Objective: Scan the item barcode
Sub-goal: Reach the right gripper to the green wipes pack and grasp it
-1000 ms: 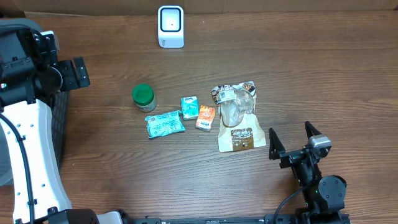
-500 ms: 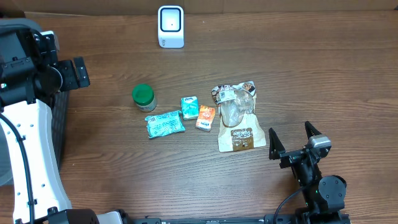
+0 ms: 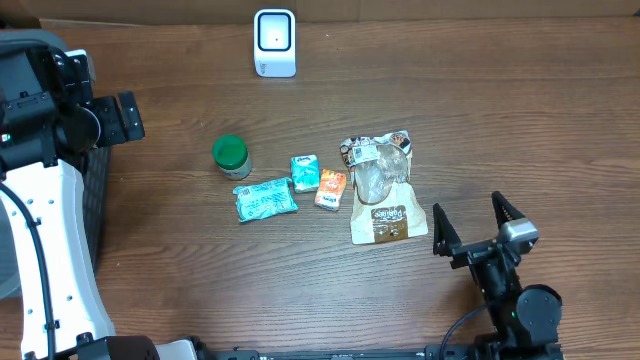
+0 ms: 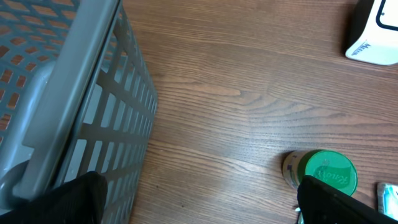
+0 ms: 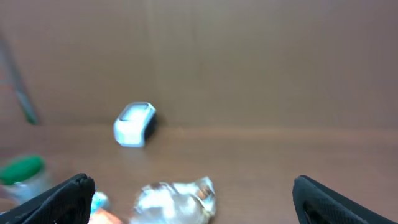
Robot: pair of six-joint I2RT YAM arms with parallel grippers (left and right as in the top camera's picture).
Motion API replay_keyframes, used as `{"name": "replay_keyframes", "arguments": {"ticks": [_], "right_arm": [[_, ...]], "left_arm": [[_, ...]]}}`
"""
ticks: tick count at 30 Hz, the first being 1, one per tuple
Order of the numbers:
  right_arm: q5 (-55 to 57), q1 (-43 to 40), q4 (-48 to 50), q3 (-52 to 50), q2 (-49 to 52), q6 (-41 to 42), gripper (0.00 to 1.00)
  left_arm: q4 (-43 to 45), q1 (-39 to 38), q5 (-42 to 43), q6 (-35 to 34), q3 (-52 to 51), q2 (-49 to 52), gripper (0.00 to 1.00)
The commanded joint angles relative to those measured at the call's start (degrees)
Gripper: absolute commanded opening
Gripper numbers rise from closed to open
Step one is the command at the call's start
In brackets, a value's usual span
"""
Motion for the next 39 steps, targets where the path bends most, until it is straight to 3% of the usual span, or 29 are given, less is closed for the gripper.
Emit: {"name": "replay_keyframes", "arguments": {"ticks": [1,6,11,30,35,39], "right_arm": [[-7.32,-0.07,1.60,-0.44,-0.57,1.73,1.00],[-11.98,-0.07,-3.34,4.76,1.33,3.15,1.00],[-15.54,-0.07,-8.57,14.95,9.53,2.91,1.00],[-27.15,0.24,-56.98,66.55,59.43,2.71,1.00],[-27.08,3.74,-64.78,74.60,71.87,0.42,1.00],[-26.71,9.07,-64.87,77.09,79.60,-1.77,1.00]], "left_arm": [[0.07,0.13,0.59,0.87,0.37,0.35,1.00],[0.07,0.13,0.59,0.87,0.37,0.35,1.00],[0.07,0.13,0.59,0.87,0.37,0.35,1.00],[0.07,0.13,0.59,0.87,0.37,0.35,1.00],[0.07,0.13,0.59,0.87,0.37,0.35,1.00],[0.07,0.13,0.59,0.87,0.37,0.35,1.00]]}}
